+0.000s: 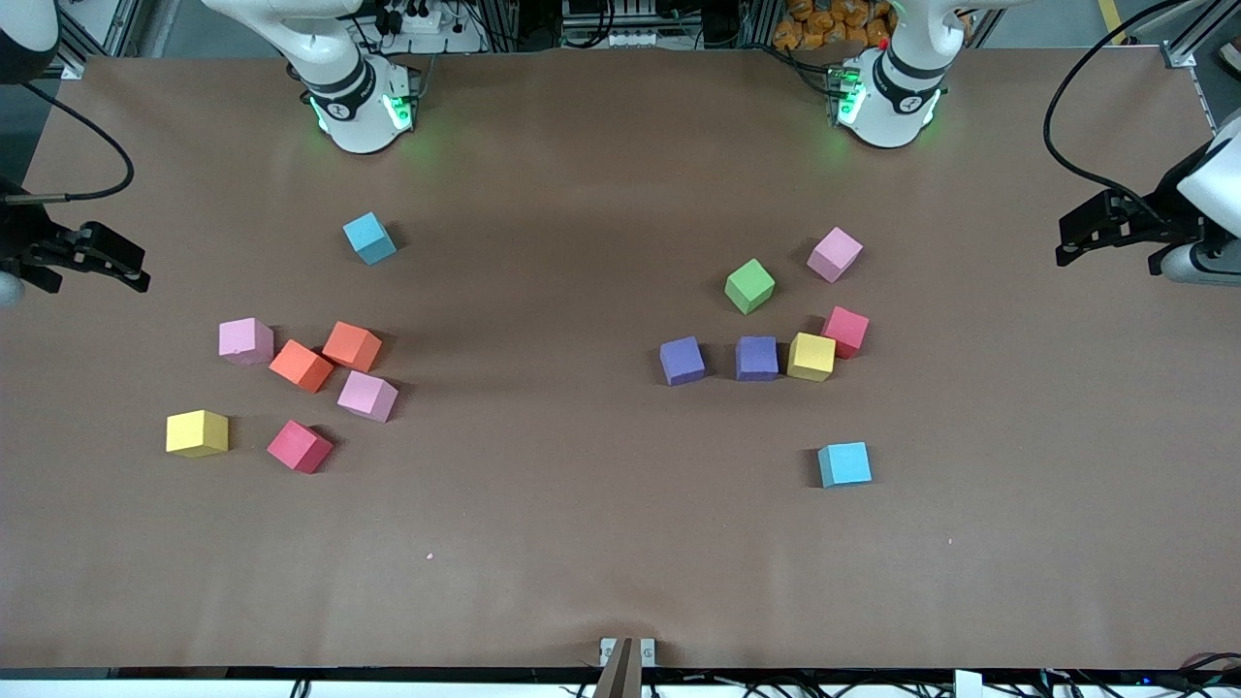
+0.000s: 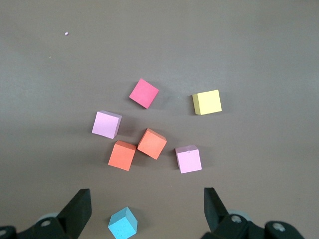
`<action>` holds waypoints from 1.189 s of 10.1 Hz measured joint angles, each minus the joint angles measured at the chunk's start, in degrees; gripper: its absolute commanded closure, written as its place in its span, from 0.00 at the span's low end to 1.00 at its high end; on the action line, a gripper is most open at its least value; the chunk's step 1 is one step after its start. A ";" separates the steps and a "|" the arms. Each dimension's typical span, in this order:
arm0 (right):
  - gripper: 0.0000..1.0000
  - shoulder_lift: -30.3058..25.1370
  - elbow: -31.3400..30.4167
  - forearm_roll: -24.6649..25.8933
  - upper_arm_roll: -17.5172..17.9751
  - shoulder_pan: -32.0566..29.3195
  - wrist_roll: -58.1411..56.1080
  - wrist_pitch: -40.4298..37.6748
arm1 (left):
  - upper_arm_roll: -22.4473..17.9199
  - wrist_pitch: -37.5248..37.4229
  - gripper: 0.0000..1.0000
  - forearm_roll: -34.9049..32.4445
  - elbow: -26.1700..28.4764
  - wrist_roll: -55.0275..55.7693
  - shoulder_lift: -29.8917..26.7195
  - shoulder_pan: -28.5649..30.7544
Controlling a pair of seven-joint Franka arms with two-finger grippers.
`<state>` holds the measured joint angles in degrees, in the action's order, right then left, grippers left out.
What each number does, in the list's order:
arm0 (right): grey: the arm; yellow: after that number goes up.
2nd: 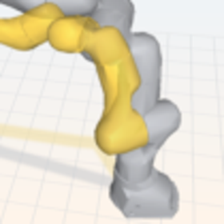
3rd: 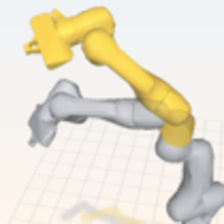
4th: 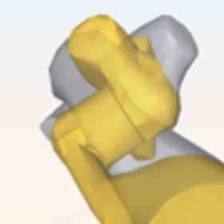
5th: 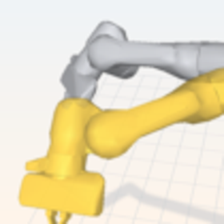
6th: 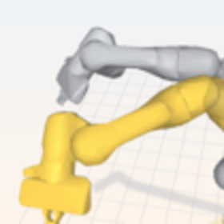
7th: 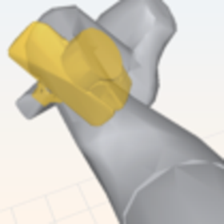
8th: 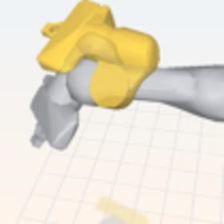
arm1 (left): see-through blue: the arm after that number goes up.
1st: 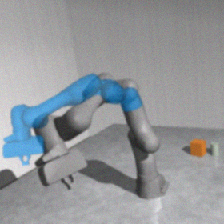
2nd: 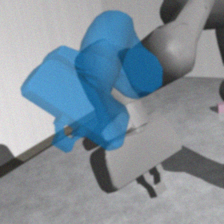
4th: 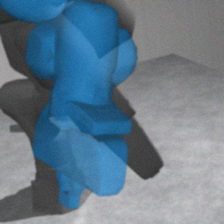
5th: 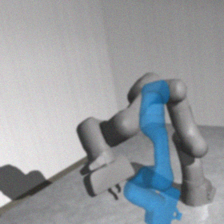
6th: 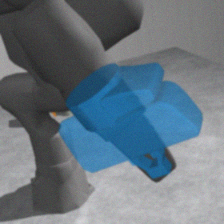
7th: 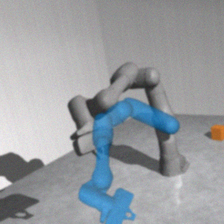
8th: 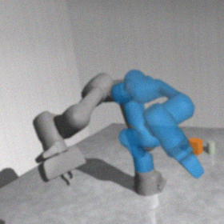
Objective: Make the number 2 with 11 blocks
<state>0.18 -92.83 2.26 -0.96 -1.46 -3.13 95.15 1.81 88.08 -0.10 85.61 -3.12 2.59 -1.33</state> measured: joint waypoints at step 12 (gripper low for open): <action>0.00 -0.12 0.16 0.00 0.05 0.00 -0.03 -1.04 | 0.57 -0.31 0.00 0.00 0.48 12.18 3.22 1.10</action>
<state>0.06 -92.67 2.26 -0.91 -1.46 -3.15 94.10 2.38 87.77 -0.10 86.09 9.06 5.81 -0.23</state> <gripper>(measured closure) 0.000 0.000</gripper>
